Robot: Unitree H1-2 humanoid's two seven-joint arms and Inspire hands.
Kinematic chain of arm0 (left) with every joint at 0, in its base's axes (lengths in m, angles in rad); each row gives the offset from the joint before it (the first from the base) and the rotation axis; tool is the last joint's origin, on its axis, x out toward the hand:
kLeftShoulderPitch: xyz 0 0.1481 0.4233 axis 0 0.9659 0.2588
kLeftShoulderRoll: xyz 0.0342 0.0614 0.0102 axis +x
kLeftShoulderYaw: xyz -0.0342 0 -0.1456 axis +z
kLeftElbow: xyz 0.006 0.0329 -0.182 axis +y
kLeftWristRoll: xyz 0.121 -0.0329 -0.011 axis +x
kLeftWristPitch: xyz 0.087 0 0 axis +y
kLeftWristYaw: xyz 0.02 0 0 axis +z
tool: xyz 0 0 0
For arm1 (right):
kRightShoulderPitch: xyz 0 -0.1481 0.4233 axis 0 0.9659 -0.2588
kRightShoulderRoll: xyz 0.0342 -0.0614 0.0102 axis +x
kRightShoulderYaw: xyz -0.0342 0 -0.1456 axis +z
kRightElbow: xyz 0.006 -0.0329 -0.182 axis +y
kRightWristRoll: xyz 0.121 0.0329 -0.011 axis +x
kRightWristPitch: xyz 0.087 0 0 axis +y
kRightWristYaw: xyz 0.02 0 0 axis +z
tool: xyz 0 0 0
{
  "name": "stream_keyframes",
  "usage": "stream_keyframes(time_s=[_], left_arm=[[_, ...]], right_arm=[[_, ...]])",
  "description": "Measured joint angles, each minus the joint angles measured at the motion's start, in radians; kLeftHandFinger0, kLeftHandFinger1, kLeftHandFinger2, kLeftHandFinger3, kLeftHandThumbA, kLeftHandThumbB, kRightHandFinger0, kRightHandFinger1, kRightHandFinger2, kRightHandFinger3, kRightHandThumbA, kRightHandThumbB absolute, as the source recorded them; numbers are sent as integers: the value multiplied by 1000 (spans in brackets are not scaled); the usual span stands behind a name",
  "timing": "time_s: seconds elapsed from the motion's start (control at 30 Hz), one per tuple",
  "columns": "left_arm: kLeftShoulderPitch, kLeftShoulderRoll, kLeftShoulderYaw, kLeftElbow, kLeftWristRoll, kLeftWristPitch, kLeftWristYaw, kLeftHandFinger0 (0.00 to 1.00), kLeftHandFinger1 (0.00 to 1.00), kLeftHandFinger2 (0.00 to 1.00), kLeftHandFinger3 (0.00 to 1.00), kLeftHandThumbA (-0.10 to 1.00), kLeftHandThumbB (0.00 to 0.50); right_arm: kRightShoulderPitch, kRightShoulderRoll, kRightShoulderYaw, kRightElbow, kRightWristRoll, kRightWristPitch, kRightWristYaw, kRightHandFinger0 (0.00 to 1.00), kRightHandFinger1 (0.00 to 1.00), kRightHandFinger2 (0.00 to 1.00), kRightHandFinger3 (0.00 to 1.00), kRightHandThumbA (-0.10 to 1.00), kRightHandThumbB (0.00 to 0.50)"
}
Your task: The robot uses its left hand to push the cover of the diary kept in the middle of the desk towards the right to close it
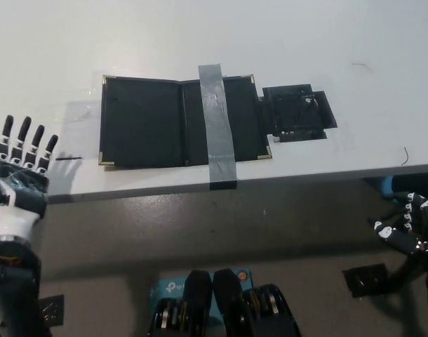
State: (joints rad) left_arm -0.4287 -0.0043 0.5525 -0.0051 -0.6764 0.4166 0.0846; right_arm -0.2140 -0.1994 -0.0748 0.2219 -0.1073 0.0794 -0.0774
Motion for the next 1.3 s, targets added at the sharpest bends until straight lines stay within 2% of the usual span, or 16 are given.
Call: stream_keyframes(time_s=[0.07,0.13,0.23,0.27,0.33,0.37,0.47,0.5,0.63,0.7,0.73,0.8,1.07,1.17,1.3], left_arm=[[-16,0,4,27,0,-3,11,1000,1000,1000,1000,1000,25],[-33,2,5,55,-1,-10,15,1000,1000,1000,1000,1000,75],[-57,9,2,92,-8,-18,11,1000,1000,1000,1000,1000,94],[-64,13,0,105,-11,-21,9,1000,1000,1000,1000,1000,165],[-71,16,-4,114,-11,-24,7,1000,1000,1000,1000,1000,174],[-83,22,-15,126,-10,-28,7,1000,1000,1000,1000,1000,162],[-100,27,-39,142,-6,-35,6,1000,1000,1000,1000,1000,197],[-102,30,-49,147,-3,-37,5,1000,1000,1000,1000,1000,225],[-101,50,-116,202,33,-54,-2,1000,1000,1000,1000,1000,251],[-99,58,-139,233,49,-62,-6,1000,1000,1000,1000,1000,272],[-97,62,-150,248,58,-66,-7,1000,1000,1000,1000,1000,265],[-91,69,-167,269,73,-75,-8,1000,1000,1000,1000,1000,297],[-83,109,-208,357,131,-129,-18,1000,1000,1000,1000,1000,300],[-87,112,-197,367,131,-141,-19,1000,1000,1000,1000,1000,285],[-97,128,-171,375,129,-145,-20,1000,1000,1000,1000,1000,284]], right_arm=[[0,0,0,0,0,0,0,135,207,331,562,793,142],[0,0,0,0,0,0,0,139,214,332,558,807,158],[0,0,-1,0,0,0,0,142,218,332,560,820,152],[0,-1,-1,0,0,0,0,159,233,342,574,812,136],[-1,-1,0,0,0,0,0,162,233,350,582,822,137],[-2,-1,0,0,-1,1,0,156,230,349,582,822,143],[-6,-1,0,0,-3,1,0,144,223,346,577,817,151],[-8,-1,0,0,-3,1,0,136,217,342,574,809,151],[-11,-1,0,-1,-3,1,1,150,228,353,584,787,136],[-12,-1,0,-4,-2,1,1,148,224,345,578,784,148],[-12,-1,0,-5,-2,1,1,145,229,351,579,796,145],[-12,-1,0,-5,-2,1,2,148,227,350,579,805,150],[-13,0,1,-5,-2,1,3,148,240,367,590,803,148],[-13,0,1,-6,-2,1,2,116,218,343,569,808,150],[-13,0,1,-5,-1,1,2,160,242,360,584,827,158]])
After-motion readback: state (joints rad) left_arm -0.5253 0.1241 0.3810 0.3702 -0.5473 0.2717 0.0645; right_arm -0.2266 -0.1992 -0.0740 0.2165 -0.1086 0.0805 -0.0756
